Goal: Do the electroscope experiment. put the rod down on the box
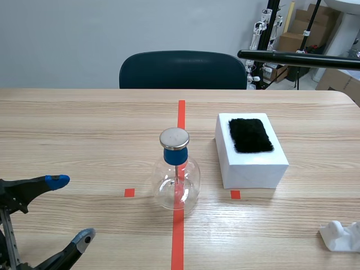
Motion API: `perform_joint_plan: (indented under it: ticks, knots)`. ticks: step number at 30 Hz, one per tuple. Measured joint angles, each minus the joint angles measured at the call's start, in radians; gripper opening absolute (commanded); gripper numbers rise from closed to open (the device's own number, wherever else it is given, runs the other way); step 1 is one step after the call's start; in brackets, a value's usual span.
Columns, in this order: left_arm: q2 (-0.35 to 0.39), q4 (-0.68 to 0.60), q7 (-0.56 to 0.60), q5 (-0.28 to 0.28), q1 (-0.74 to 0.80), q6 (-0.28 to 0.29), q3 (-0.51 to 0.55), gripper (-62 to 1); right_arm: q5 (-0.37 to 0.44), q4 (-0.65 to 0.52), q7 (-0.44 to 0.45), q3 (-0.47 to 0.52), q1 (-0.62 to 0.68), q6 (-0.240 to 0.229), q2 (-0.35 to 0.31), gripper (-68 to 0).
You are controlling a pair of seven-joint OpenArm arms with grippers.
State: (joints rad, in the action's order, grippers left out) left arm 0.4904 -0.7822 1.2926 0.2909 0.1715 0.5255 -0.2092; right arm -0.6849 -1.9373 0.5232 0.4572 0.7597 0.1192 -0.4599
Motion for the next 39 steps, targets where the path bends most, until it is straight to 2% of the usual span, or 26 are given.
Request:
perform_joint_plan:
  ticks: [12, 17, 20, 23, 30, 34, 39]
  knots:
    - [0.0, 0.0, 0.0, 0.0, 0.0, 0.0, 0.0, 1.4, -0.007, 0.0, 0.0, 0.0, 0.0, 0.0, 0.0, -67.7]
    - [0.0, 0.0, 0.0, 0.0, 0.0, 0.0, 0.0, 1.4, -0.008, 0.0, 0.04, 0.0, 0.0, 0.002, 0.0, -67.8]
    - [0.0, 0.0, 0.0, 0.0, 0.0, 0.0, 0.0, 1.4, -0.026, 0.0, 0.057, 0.0, 0.016, 0.045, 0.0, -67.8]
    - [0.0, 0.0, 0.0, 0.0, 0.0, 0.0, 0.0, 1.4, -0.026, -0.003, 0.071, 0.0, 0.048, 0.053, 0.001, -67.8]
    - [0.0, 0.0, 0.0, 0.0, 0.0, 0.0, 0.0, 1.4, -0.034, -0.075, 0.078, -0.004, 0.075, 0.061, 0.086, -67.7]
    - [0.0, 0.0, 0.0, 0.0, 0.0, 0.0, 0.0, 1.4, -0.034, -0.109, 0.045, -0.055, 0.111, 0.06, 0.107, -67.7]
    - [0.0, 0.0, 0.0, 0.0, 0.0, 0.0, 0.0, 1.4, -0.026, -0.123, -0.082, -0.162, 0.128, 0.06, 0.122, -67.7]
